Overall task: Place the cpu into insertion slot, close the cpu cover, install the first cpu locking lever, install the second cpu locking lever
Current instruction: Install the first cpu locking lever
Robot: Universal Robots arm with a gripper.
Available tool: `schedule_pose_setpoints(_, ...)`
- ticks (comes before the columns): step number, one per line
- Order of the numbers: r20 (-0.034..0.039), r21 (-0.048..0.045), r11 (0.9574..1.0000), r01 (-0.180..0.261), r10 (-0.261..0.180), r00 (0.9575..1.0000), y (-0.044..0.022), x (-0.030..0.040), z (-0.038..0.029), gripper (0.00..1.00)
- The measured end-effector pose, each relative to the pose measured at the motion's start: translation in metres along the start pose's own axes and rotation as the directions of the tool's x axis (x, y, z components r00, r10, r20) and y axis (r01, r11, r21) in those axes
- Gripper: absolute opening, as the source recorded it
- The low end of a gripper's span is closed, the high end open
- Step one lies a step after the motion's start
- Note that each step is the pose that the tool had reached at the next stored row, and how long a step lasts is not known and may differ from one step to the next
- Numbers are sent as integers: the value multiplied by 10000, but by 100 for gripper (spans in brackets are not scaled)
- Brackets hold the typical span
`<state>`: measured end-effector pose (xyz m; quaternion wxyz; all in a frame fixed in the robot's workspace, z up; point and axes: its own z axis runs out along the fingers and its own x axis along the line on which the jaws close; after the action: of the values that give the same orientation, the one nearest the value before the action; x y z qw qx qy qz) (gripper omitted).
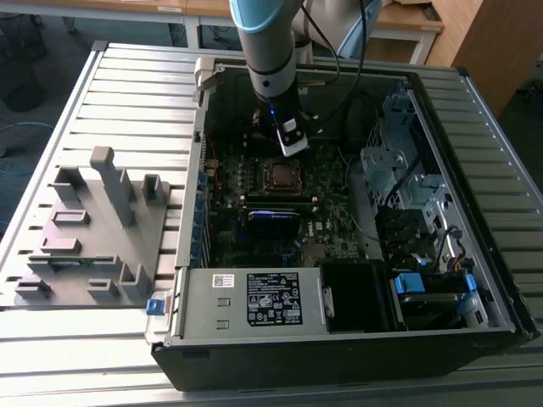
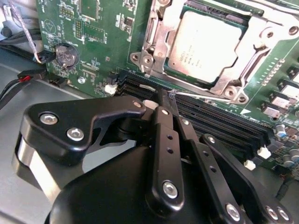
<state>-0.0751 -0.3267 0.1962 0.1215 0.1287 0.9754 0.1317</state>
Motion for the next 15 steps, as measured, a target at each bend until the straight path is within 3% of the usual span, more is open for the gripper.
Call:
schedule_pose_setpoints(10,49,158,9999,38,-39,10000,2,5,40,10)
schedule_pose_setpoints(15,52,164,9999,40,-41,10000,11,10,52,10)
